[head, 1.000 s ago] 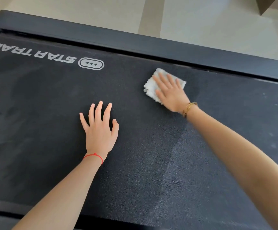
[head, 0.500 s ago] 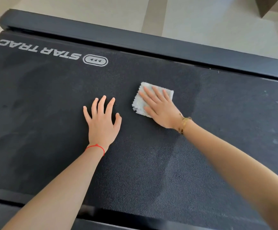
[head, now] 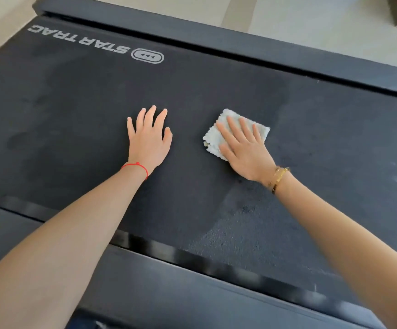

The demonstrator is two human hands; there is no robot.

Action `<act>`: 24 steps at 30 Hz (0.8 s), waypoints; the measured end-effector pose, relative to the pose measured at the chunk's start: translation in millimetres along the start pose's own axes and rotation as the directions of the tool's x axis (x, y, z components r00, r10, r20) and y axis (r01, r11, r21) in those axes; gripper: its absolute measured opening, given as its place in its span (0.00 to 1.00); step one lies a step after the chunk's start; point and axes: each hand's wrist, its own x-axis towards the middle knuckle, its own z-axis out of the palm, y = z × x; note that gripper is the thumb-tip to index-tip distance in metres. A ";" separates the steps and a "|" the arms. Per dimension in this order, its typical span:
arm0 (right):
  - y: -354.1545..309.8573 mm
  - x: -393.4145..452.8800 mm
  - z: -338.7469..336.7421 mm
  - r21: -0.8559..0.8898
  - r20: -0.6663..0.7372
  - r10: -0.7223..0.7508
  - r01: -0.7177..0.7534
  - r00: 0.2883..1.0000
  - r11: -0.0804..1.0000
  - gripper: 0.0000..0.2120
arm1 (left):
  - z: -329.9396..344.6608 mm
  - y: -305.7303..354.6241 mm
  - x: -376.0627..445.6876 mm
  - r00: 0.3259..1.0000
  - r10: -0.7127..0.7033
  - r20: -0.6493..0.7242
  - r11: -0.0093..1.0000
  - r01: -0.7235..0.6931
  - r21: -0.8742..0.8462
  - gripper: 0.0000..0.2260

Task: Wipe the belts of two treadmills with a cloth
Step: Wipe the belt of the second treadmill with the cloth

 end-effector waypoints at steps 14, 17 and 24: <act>-27.8 -98.9 11.2 -0.052 0.042 -0.088 0.090 0.995 0.995 0.25 | -35.1 3.9 -72.6 0.984 0.170 0.059 0.974 -0.177 0.143 0.22; -32.5 -94.0 11.4 -0.061 0.017 0.012 -0.011 1.000 0.998 0.26 | -41.7 6.9 -67.3 0.959 0.261 0.109 0.944 -0.277 0.180 0.23; -84.6 -163.4 32.5 0.042 0.007 -0.232 0.232 0.973 0.972 0.25 | -33.4 -6.2 -80.2 0.939 0.323 0.115 0.925 -0.339 0.169 0.24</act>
